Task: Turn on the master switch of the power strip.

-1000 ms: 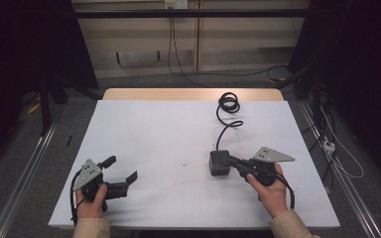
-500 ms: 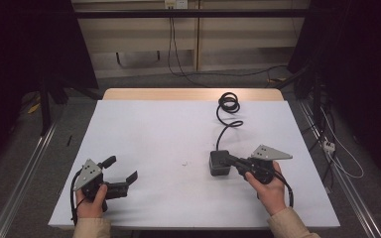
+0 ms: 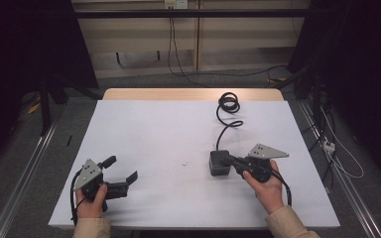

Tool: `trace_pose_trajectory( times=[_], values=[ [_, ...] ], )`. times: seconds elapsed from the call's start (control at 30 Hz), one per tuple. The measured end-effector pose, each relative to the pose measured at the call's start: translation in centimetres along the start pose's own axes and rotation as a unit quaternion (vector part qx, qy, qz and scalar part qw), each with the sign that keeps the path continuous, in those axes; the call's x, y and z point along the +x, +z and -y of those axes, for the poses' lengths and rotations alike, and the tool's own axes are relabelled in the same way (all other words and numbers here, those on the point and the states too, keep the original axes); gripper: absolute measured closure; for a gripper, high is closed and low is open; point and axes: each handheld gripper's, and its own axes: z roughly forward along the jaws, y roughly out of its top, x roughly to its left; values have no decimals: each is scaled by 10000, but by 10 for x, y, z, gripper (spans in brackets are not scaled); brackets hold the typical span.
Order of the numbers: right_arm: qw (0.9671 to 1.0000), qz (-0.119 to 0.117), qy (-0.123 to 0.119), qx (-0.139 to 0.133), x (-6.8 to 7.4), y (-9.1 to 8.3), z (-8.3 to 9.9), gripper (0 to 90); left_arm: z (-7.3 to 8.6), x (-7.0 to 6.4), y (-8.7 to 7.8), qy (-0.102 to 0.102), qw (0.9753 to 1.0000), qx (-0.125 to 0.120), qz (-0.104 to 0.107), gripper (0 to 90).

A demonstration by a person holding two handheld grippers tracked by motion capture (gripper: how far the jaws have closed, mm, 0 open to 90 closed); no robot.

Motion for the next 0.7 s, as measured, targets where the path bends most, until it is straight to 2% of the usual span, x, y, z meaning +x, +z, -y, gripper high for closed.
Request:
trace_pose_trajectory(
  times=[0.7],
  values=[
    [9999,-66,-67,56,4,9,-2,900,0,0,0,-22,10000,1,32,25]
  ],
)
